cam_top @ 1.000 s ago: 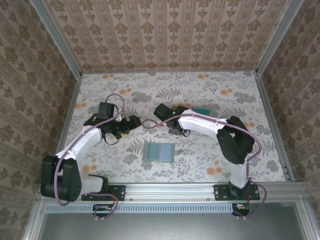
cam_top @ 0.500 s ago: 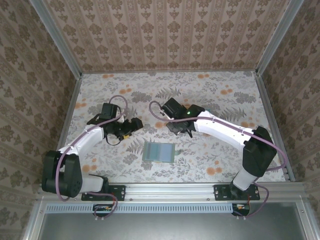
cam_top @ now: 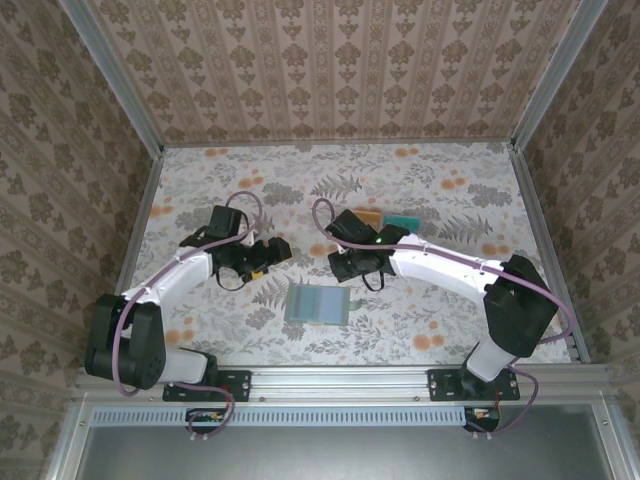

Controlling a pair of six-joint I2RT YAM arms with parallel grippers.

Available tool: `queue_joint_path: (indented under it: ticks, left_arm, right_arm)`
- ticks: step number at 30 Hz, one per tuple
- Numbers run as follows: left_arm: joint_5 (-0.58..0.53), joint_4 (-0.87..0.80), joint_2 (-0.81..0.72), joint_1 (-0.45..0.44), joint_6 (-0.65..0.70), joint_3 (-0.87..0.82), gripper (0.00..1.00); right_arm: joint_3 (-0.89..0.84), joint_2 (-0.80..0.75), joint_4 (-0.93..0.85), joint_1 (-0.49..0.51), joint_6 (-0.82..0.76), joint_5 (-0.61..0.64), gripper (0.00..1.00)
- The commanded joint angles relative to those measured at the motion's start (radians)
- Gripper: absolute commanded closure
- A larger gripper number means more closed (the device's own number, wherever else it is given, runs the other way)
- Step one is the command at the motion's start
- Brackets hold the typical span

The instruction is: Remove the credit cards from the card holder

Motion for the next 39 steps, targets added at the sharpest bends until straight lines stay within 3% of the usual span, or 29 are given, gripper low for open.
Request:
queue_joint_path:
  ticks: [1,21,39]
  left_arm:
    - [0.017,0.008,0.001,-0.013,0.019,0.019,0.11]
    - [0.023,0.006,0.003,-0.079,0.029,0.001,0.13]
    - [0.045,0.039,0.045,-0.183,-0.001,-0.055,0.32]
  right_arm:
    - [-0.019,0.028,0.054,0.008,0.096,-0.078,0.84]
    - [-0.137,0.078,0.130,0.019,0.292,-0.130,0.85]
    - [-0.190,0.059,0.087,0.054,0.357,-0.131,0.81]
